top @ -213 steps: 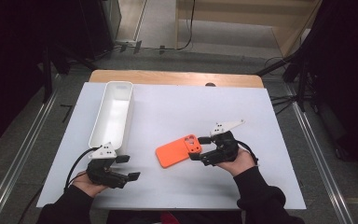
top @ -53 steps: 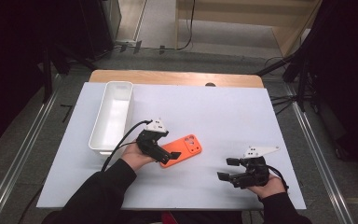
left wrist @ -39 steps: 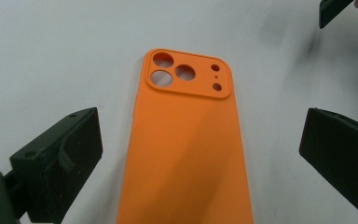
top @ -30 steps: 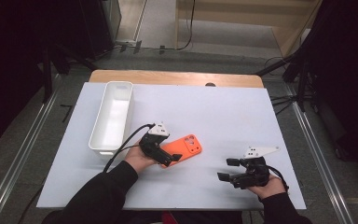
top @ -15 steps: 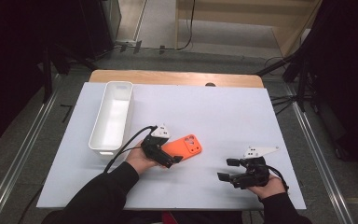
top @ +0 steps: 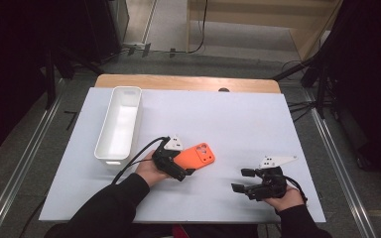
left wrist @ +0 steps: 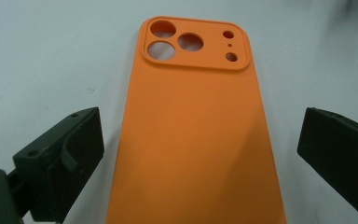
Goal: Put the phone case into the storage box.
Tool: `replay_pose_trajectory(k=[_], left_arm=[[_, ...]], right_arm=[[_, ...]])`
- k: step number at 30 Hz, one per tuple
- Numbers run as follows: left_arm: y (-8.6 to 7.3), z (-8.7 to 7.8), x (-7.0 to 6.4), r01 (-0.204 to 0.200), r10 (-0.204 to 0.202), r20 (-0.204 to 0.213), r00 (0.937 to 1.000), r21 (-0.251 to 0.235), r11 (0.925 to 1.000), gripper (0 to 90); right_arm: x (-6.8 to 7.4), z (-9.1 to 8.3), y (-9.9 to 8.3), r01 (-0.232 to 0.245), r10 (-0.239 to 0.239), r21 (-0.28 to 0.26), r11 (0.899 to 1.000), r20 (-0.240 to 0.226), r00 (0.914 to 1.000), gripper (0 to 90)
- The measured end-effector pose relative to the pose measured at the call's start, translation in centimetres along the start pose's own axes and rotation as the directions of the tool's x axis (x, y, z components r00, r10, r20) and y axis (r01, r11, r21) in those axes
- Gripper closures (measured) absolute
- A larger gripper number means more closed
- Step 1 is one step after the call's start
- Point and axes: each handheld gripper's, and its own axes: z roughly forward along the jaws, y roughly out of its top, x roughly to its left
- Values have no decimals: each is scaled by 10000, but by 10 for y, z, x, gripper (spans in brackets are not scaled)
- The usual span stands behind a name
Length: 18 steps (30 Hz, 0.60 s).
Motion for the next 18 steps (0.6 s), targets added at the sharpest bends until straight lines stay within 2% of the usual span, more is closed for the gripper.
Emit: replay_pose_trajectory(k=[8,10,12,18], left_arm=[[-1,3,-3,-226,227,-229,9995,65,9997,8],[-1,4,-5,-352,359,-391,9986,181,9992,24],[0,6,-6,-303,334,-795,9963,397,9988,79],[-1,7,-9,-496,532,-942,9941,403,9980,107]], right_arm=[[0,0,0,7,-7,10,10000,-15,10000,224],[0,0,0,-6,6,18,10000,-8,10000,224],[0,0,0,0,0,21,10000,-8,10000,224],[0,0,0,-9,9,20,10000,1,10000,224]])
